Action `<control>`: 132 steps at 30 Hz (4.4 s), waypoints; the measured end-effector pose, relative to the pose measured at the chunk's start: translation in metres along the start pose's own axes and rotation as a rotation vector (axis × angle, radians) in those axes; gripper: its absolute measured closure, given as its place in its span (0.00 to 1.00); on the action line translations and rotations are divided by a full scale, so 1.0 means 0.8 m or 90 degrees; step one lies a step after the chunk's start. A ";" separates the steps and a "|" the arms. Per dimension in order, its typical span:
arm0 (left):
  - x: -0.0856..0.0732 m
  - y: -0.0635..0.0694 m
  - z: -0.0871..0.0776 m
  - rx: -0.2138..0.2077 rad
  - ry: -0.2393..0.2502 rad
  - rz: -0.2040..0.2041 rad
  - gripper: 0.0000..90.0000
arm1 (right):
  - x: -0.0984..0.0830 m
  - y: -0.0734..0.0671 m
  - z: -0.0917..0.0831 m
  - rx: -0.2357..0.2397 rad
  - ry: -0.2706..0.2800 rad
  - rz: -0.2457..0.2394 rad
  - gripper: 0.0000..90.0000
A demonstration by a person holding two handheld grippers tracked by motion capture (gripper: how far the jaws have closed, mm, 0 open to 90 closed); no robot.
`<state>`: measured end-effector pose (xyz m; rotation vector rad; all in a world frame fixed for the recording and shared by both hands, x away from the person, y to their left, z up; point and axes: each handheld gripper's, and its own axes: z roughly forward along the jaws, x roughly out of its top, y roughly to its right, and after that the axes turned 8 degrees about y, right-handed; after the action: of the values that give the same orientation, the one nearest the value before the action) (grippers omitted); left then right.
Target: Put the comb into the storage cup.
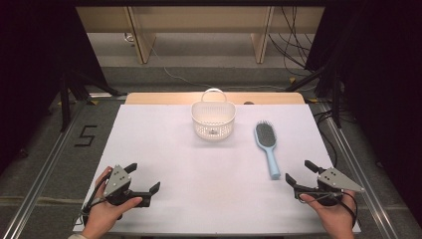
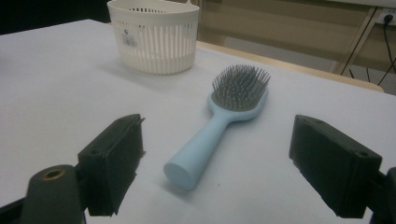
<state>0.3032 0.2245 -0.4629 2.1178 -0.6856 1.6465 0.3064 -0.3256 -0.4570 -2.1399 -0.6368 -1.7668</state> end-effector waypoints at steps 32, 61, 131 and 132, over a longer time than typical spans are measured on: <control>0.000 0.003 0.002 -0.008 0.000 -0.006 0.01 | 0.007 0.010 0.026 -0.015 -0.079 0.006 0.39; 0.000 0.003 0.002 -0.009 0.004 -0.001 0.02 | 0.041 0.021 0.136 -0.033 -0.168 0.056 0.17; -0.001 0.004 0.002 -0.024 0.001 -0.005 0.05 | 0.060 0.020 0.268 -0.170 -0.695 0.179 0.70; -0.001 0.004 0.002 -0.024 0.001 -0.005 0.05 | 0.060 0.019 0.268 -0.172 -0.696 0.180 0.71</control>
<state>0.3025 0.2211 -0.4642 2.0903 -0.7015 1.6181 0.5035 -0.2266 -0.4528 -3.1089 -0.2619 -0.4337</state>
